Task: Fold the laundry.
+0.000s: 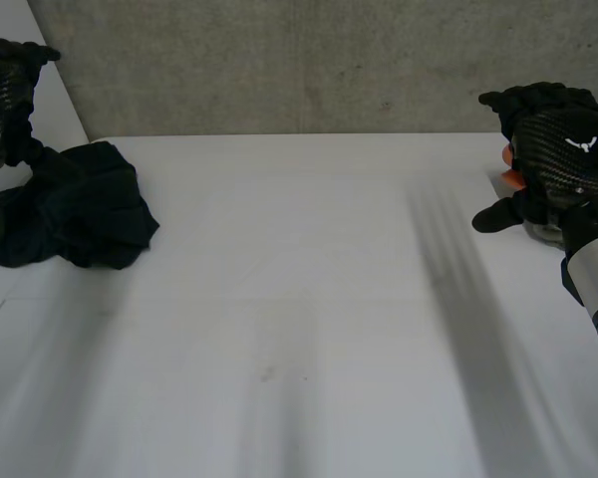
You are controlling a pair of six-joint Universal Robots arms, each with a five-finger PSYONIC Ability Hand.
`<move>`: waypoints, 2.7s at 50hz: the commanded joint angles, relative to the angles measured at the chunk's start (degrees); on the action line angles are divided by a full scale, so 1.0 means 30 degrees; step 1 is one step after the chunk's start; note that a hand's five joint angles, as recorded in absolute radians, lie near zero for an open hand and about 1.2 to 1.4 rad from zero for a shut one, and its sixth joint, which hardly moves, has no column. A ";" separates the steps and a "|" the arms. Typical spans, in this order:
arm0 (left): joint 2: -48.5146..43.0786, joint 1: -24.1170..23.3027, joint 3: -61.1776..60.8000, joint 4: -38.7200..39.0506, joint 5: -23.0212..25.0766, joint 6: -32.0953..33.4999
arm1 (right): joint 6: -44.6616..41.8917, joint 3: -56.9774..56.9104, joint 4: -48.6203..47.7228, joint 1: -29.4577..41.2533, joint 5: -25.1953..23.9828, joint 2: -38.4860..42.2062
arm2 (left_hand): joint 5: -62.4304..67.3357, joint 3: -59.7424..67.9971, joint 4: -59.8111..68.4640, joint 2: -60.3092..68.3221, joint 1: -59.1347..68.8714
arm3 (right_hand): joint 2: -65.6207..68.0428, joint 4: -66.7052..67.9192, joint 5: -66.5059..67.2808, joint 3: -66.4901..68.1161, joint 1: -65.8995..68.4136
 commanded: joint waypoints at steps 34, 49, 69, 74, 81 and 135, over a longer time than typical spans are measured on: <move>-2.2961 0.4524 1.8657 -0.0832 0.5213 0.8918 | -0.1684 -0.2704 0.2348 0.1073 -0.2027 0.5218 | 1.6159 1.6691 1.6674 1.6634 1.6907 | -0.0617 -0.0570 -0.0913 -0.0536 -0.1064; -1.2420 0.1597 1.2419 0.4885 0.1668 0.3708 | -0.1743 -0.2616 0.2172 0.0341 -0.1733 0.4573 | 2.2358 2.2890 2.2873 2.2834 2.3107 | -0.0617 -0.0570 -0.0913 -0.0536 -0.1064; -1.0297 -0.9266 0.5415 0.2016 0.0556 -0.0690 | -0.1714 -0.2469 0.2172 -0.1065 -0.2466 0.4395 | 2.2358 2.2890 2.2873 2.2834 2.3107 | -0.0617 -0.0570 -0.0913 -0.0536 -0.1064; -1.1945 -1.0213 0.5824 0.0961 -0.0614 -0.0165 | -0.1772 -0.2616 0.2201 -0.1036 -0.2466 0.5304 | 0.2484 0.3015 0.2999 0.2959 0.3232 | -0.0617 -0.0570 -0.0913 -0.0536 -0.1064; -0.9407 -0.8723 0.6030 -0.1149 -0.2871 0.0686 | -0.2094 -0.2704 0.2318 -0.0978 -0.2524 0.5921 | -0.0975 -0.0443 -0.0460 -0.0500 -0.0227 | -0.0617 -0.0570 -0.0913 -0.0536 -0.1064; -0.8374 -0.3320 0.6400 0.8963 -0.0386 0.4680 | -0.3121 -0.1942 0.3228 0.2393 -0.1617 0.5570 | 2.2358 2.2890 2.2873 2.2834 2.3107 | -0.0617 -0.0570 -0.0913 -0.0536 -0.1064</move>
